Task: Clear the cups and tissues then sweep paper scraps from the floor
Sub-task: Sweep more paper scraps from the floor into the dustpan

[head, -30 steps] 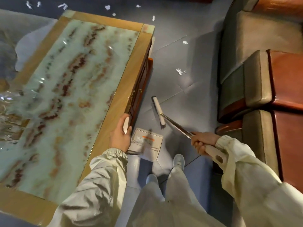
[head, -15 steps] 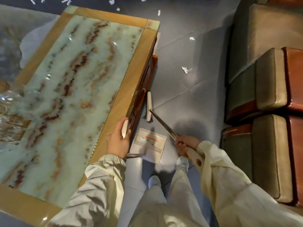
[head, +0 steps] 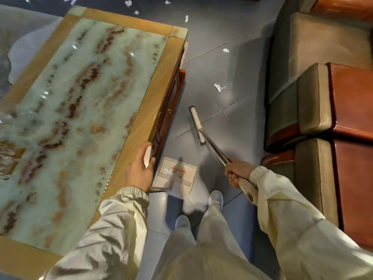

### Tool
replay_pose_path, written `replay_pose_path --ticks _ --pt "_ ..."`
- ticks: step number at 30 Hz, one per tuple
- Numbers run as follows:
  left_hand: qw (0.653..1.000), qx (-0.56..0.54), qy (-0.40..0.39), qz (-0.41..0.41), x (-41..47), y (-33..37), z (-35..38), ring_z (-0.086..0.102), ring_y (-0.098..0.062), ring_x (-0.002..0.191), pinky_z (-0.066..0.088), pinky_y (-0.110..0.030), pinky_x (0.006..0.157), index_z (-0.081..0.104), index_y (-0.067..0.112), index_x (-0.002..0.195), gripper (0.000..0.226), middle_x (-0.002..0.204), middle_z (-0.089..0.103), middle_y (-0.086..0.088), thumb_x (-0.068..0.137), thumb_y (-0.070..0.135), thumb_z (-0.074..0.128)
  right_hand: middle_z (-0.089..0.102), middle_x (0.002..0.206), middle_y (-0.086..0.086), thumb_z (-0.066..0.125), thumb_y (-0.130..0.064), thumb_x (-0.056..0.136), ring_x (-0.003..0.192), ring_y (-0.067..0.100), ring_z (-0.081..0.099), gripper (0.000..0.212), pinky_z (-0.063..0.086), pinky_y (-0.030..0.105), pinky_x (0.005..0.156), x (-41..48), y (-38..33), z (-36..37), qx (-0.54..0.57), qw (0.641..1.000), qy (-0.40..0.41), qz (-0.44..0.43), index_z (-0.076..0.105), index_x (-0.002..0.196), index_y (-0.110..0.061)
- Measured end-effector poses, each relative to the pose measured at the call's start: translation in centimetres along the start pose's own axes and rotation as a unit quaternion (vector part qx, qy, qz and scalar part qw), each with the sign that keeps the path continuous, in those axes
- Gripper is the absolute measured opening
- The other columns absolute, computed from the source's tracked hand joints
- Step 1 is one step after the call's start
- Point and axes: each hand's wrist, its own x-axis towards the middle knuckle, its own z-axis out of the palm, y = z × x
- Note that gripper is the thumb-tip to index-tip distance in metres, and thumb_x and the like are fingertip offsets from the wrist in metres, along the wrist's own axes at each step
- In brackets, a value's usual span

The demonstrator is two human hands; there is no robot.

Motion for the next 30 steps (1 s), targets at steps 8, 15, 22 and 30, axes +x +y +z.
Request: replay_pose_path --ticks 8,15,22,30 --pt "0.999 0.024 -0.013 0.016 1.2 0.6 0.7 0.05 -0.016 0.05 0.04 -0.026 0.053 0.048 0.042 0.123 0.042 0.062 0.054 0.001 0.091 0.016 0.057 0.037 0.035 0.0 0.038 0.0 0.092 0.024 0.006 0.032 0.022 0.029 0.01 0.029 -1.1 2.9 3.9 -0.026 0.991 -0.07 0.113 0.04 0.074 -0.012" --pt "0.999 0.011 -0.027 0.028 2.3 1.7 0.5 0.045 -0.006 0.053 0.037 -0.023 0.057 0.049 0.044 0.119 0.041 0.083 0.057 0.001 0.091 0.015 0.058 0.041 0.036 0.0 0.044 -0.003 0.091 0.026 0.005 0.035 0.02 0.034 0.012 0.03 -5.2 -0.1 2.4 -0.003 0.988 -0.092 0.124 0.044 0.072 -0.01" --pt "0.996 -0.029 -0.028 0.082 6.0 6.6 3.1 0.06 -0.018 0.064 0.044 -0.02 0.062 0.051 0.041 0.115 0.041 0.077 0.059 -0.001 0.091 0.008 0.058 0.04 0.034 -0.002 0.041 -0.002 0.092 0.026 0.006 0.034 0.018 0.033 0.012 0.031 -5.1 -3.3 -0.7 0.008 1.0 -0.011 -0.017 0.044 0.076 -0.01" --pt "0.994 -0.013 -0.046 0.096 16.8 15.3 9.7 0.059 -0.053 0.081 0.052 -0.054 0.071 0.043 0.055 0.115 0.045 0.098 0.063 -0.029 0.093 0.017 0.055 0.039 0.035 0.001 0.039 0.003 0.092 0.024 0.005 0.033 0.016 0.033 0.01 0.034 2.2 -12.9 -10.4 0.108 0.987 0.051 -0.108 0.043 0.089 -0.012"
